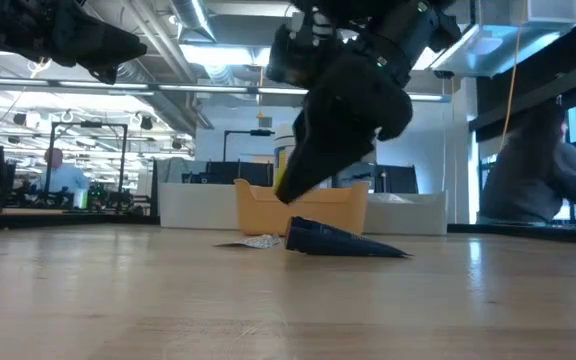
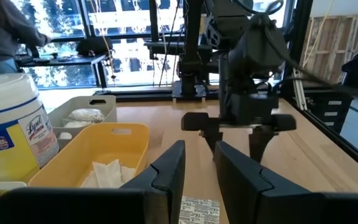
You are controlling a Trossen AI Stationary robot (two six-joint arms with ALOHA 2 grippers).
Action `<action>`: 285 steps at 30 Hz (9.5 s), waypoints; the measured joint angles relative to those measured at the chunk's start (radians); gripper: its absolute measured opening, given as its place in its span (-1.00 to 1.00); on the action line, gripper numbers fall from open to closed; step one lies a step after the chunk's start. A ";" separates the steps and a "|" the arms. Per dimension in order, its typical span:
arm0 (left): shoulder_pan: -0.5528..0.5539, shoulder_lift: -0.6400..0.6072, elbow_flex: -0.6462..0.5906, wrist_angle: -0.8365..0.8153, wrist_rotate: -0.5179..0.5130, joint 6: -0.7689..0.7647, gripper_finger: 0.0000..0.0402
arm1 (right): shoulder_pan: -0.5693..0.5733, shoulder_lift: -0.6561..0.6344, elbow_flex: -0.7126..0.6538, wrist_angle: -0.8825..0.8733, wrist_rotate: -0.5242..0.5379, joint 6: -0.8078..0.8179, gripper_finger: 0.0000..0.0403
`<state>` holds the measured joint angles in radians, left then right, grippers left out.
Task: Pick & Place Travel size toiletries
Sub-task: Put the blue shave cream into the white bin
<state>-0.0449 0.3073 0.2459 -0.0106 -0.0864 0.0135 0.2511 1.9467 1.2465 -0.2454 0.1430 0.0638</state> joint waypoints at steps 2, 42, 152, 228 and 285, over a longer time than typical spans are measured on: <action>0.000 0.002 0.000 0.005 0.000 0.000 -0.57 | 0.000 0.019 0.052 -0.084 0.007 0.004 0.34; 0.000 0.006 0.000 0.006 0.000 0.000 -0.57 | 0.000 0.157 0.141 -0.212 -0.044 0.111 0.00; 0.000 0.010 -0.001 0.029 0.002 -0.017 -0.57 | 0.002 0.133 0.140 -0.341 -0.130 0.179 -0.33; -0.047 1.132 0.207 1.227 0.057 0.033 -0.55 | 0.048 -0.461 0.140 0.047 -0.158 -0.197 -0.33; -0.177 1.459 0.709 1.247 0.568 -0.004 -0.55 | 0.135 -0.513 0.139 0.235 -0.498 -0.330 -0.72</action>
<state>-0.2223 1.7662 0.9546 1.2368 0.4813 0.0096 0.3862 1.4342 1.3857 -0.0100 -0.3552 -0.2661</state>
